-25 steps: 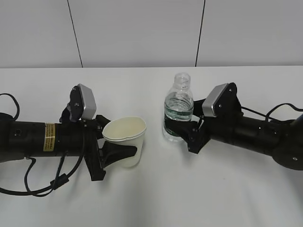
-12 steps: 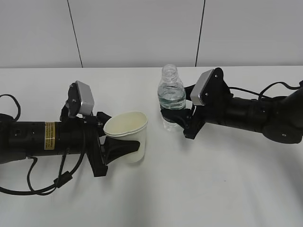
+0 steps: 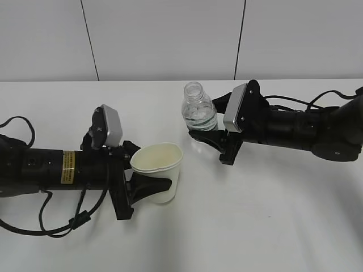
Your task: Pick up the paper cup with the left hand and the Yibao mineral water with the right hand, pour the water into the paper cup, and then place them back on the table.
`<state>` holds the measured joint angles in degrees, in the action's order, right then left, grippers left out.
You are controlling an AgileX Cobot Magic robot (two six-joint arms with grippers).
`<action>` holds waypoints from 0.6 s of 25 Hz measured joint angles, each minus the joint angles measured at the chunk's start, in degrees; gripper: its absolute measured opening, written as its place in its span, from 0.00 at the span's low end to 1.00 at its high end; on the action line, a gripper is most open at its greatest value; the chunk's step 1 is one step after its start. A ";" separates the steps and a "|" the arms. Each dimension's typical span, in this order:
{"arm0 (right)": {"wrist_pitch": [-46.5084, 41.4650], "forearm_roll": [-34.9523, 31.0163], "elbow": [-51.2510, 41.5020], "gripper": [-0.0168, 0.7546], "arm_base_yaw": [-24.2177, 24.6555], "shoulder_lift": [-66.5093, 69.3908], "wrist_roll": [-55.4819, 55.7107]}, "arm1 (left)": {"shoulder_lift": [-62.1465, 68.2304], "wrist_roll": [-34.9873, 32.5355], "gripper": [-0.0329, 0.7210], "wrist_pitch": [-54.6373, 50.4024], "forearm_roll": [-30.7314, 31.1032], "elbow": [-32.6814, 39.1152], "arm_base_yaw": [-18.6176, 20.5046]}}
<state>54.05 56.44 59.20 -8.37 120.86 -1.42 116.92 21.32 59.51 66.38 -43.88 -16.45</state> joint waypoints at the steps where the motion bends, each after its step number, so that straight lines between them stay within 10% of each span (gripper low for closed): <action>1: 0.00 0.13 0.26 0.66 0.00 0.00 -0.66 | 0.00 -0.04 0.60 -0.92 0.38 -0.54 -0.56; 15: -1.71 0.57 0.34 0.66 -0.13 0.00 -13.00 | 0.90 -0.26 0.60 -3.55 0.73 -2.82 -2.65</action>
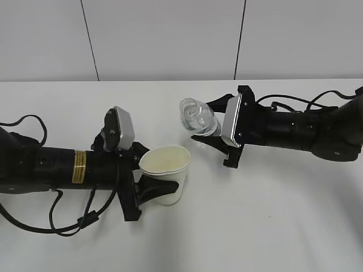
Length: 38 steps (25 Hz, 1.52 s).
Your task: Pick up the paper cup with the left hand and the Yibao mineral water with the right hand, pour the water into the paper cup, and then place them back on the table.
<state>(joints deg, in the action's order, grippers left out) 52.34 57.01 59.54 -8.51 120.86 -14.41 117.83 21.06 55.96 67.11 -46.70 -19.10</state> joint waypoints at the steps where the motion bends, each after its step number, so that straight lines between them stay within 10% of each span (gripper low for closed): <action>1: -0.06 0.00 0.00 0.66 0.00 0.00 -0.66 | 0.43 0.00 0.60 0.27 0.00 -0.14 0.00; 38: 2.00 -3.10 0.25 0.65 0.00 0.12 -22.70 | 1.21 -0.60 0.60 2.08 -2.07 -1.70 -2.75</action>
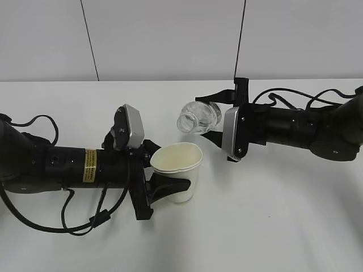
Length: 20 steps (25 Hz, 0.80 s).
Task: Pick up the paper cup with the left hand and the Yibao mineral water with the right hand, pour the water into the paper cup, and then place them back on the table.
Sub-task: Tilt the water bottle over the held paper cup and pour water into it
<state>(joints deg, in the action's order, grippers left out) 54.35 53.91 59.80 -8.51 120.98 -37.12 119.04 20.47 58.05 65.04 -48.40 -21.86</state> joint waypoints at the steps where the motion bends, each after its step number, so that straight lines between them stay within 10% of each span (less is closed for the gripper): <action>1: 0.30 0.00 0.00 0.65 0.00 0.00 -0.84 | 0.00 0.00 0.60 0.00 -0.26 0.00 0.00; 20: 1.81 -1.48 0.00 0.65 -0.04 0.00 -9.95 | 0.00 0.00 0.60 0.00 1.17 0.00 0.00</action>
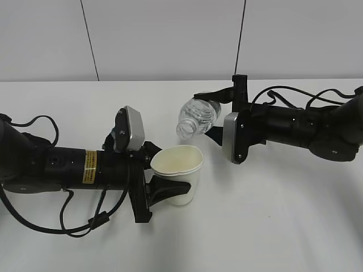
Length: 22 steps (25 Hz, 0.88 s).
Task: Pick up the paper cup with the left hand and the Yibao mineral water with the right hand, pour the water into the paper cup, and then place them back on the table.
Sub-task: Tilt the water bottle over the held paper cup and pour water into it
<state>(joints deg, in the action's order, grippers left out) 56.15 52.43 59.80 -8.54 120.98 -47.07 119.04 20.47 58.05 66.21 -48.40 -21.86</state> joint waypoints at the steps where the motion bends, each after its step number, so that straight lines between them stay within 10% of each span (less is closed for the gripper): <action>1: 0.05 0.00 0.00 0.65 0.00 0.00 -0.69 | 0.00 0.00 0.60 0.00 0.00 0.00 0.00; 22: 1.67 -0.34 0.00 0.65 0.00 0.00 -7.22 | 0.00 0.00 0.60 1.09 2.65 0.00 0.00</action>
<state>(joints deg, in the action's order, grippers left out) 57.82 52.09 59.80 -8.54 120.98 -54.29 119.04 20.47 59.14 68.86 -48.40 -21.86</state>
